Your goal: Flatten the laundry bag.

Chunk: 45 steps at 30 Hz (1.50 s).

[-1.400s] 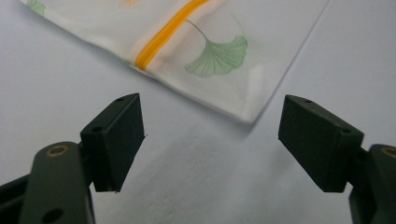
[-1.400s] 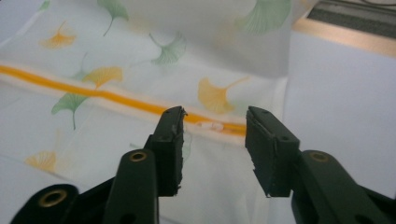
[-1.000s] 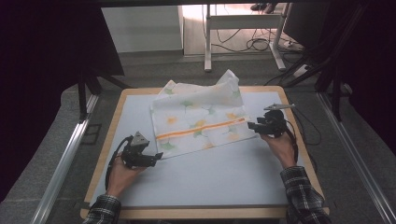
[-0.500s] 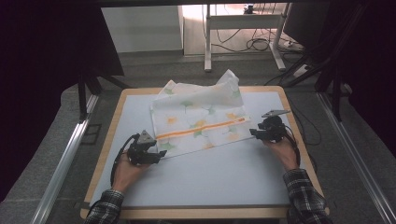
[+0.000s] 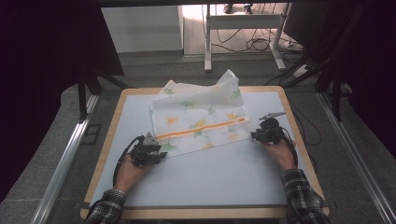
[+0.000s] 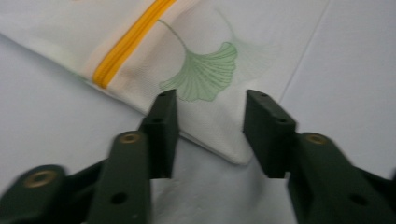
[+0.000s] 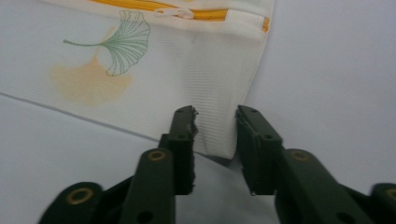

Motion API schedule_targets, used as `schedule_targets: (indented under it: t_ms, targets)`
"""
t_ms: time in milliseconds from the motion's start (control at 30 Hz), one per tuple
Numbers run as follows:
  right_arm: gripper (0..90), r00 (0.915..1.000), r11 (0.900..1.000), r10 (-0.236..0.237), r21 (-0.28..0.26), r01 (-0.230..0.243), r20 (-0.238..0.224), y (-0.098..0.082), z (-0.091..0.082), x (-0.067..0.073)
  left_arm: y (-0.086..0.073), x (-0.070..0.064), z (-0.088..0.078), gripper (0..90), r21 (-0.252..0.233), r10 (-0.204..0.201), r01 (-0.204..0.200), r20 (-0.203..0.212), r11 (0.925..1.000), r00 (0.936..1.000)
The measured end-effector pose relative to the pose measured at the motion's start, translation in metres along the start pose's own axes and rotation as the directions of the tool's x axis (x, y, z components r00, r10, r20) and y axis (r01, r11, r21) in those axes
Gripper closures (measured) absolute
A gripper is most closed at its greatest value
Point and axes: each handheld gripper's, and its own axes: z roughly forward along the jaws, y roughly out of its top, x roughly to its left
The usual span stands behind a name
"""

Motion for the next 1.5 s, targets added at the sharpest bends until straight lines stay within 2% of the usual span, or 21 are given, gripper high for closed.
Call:
schedule_targets:
  t_ms: [33,67,100,133,233,400,533,633,667,800,900,1000,1200,1500]
  targets:
    - [70.5,1.0,1.0,0.0,0.0,0.0,0.0,0.0,0.0,0.0,0.0,0.0,0.0,66.4,0.0,0.0,0.0,0.0,1.0,1.0]
    - [81.8,1.0,1.0,-0.001,0.01,0.001,-0.004,0.001,-0.001,0.002,0.001,-0.002,0.001,74.6,0.001,0.011,-0.011,-0.006,0.9999,0.9999]
    - [85.1,0.9999,1.0,-0.01,0.014,0.01,-0.006,0.001,-0.001,0.002,0.002,-0.002,0.002,78.4,0.006,0.023,-0.023,-0.005,0.9997,0.9997]
    - [87.1,0.9999,1.0,-0.013,0.016,0.013,-0.007,0.001,-0.001,0.003,0.003,-0.003,0.003,83.9,0.009,0.025,-0.025,0.001,0.9996,0.9997]
    - [88.0,0.9999,1.0,-0.011,0.022,0.012,-0.004,0.002,-0.003,0.004,0.005,-0.004,0.003,89.2,0.017,0.044,-0.043,-0.012,0.9989,0.999]
    - [88.1,0.9997,1.0,-0.005,0.016,0.006,-0.023,0.0,-0.012,0.005,0.004,-0.001,-0.001,89.8,0.01,0.037,-0.037,-0.015,0.9993,0.9992]
    - [88.0,0.9988,0.999,-0.021,-0.034,0.019,-0.045,-0.002,-0.032,0.011,0.003,0.002,-0.009,89.8,-0.006,0.032,-0.033,-0.024,0.9995,0.9992]
    - [87.9,0.9981,0.999,-0.032,-0.046,0.03,-0.053,-0.005,-0.039,0.015,0.001,0.004,-0.019,89.8,-0.036,0.014,-0.014,-0.017,0.9993,0.9998]
    - [87.8,0.9974,0.998,-0.039,-0.047,0.036,-0.06,-0.009,-0.045,0.02,-0.001,0.004,-0.027,89.8,-0.054,0.007,-0.008,-0.007,0.9985,0.9999]
    - [87.8,0.9958,0.998,-0.05,-0.042,0.047,-0.077,-0.021,-0.057,0.029,-0.007,0.001,-0.04,89.8,-0.07,0.01,-0.009,0.019,0.9975,0.9998]
    - [87.8,0.9945,0.998,-0.053,-0.038,0.05,-0.09,-0.027,-0.063,0.034,-0.011,-0.001,-0.043,89.8,-0.064,0.018,-0.016,0.032,0.9978,0.9993]
    - [87.7,0.9923,0.997,-0.073,-0.026,0.071,-0.1,-0.04,-0.074,0.047,-0.016,-0.005,-0.051,89.8,-0.062,0.033,-0.03,0.046,0.9977,0.9984]
    - [87.5,0.989,0.996,-0.093,-0.015,0.092,-0.115,-0.058,-0.089,0.06,-0.02,-0.019,-0.062,89.7,-0.062,0.067,-0.065,0.035,0.9959,0.9971]
    - [87.5,0.9825,0.994,-0.106,0.003,0.108,-0.153,-0.078,-0.101,0.074,-0.035,-0.028,-0.068,89.7,-0.033,0.068,-0.066,0.06,0.9973,0.9959]
